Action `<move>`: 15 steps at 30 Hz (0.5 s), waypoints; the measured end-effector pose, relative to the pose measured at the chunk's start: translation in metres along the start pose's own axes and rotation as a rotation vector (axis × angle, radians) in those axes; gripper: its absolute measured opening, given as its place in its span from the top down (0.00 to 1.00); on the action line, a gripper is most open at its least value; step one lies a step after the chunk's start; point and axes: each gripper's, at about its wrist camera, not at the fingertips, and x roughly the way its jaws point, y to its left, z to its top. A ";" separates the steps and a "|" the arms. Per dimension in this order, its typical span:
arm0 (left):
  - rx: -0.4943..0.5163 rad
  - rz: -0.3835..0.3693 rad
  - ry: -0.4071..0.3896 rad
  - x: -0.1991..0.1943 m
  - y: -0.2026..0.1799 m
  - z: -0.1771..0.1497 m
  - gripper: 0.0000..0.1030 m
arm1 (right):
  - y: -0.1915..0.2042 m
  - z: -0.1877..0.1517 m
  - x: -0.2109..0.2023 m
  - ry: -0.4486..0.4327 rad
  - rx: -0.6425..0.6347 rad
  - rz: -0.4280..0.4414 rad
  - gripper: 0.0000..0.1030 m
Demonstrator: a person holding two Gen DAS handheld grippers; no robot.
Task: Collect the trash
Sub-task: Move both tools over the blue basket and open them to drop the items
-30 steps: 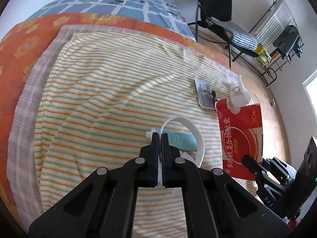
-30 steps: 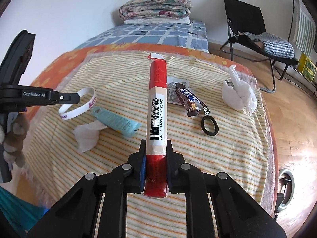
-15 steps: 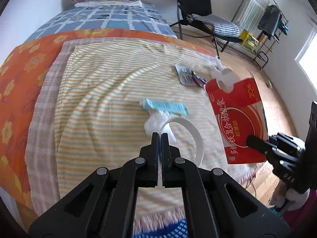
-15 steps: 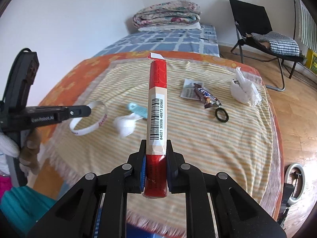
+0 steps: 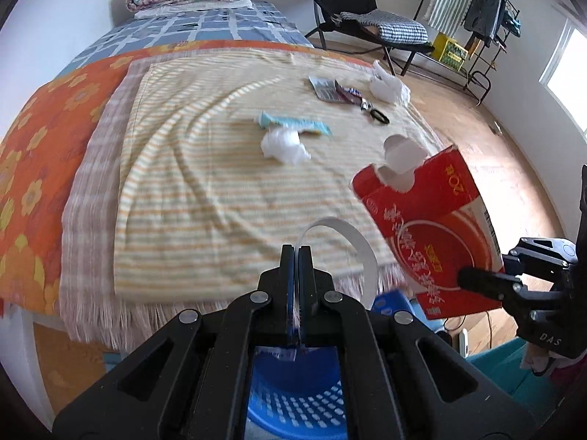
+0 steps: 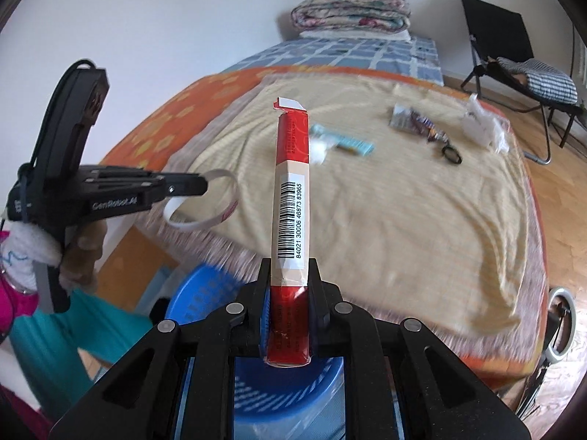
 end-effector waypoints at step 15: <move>-0.002 0.016 0.065 0.006 0.001 -0.065 1.00 | 0.026 -0.060 0.018 0.150 -0.022 0.054 0.86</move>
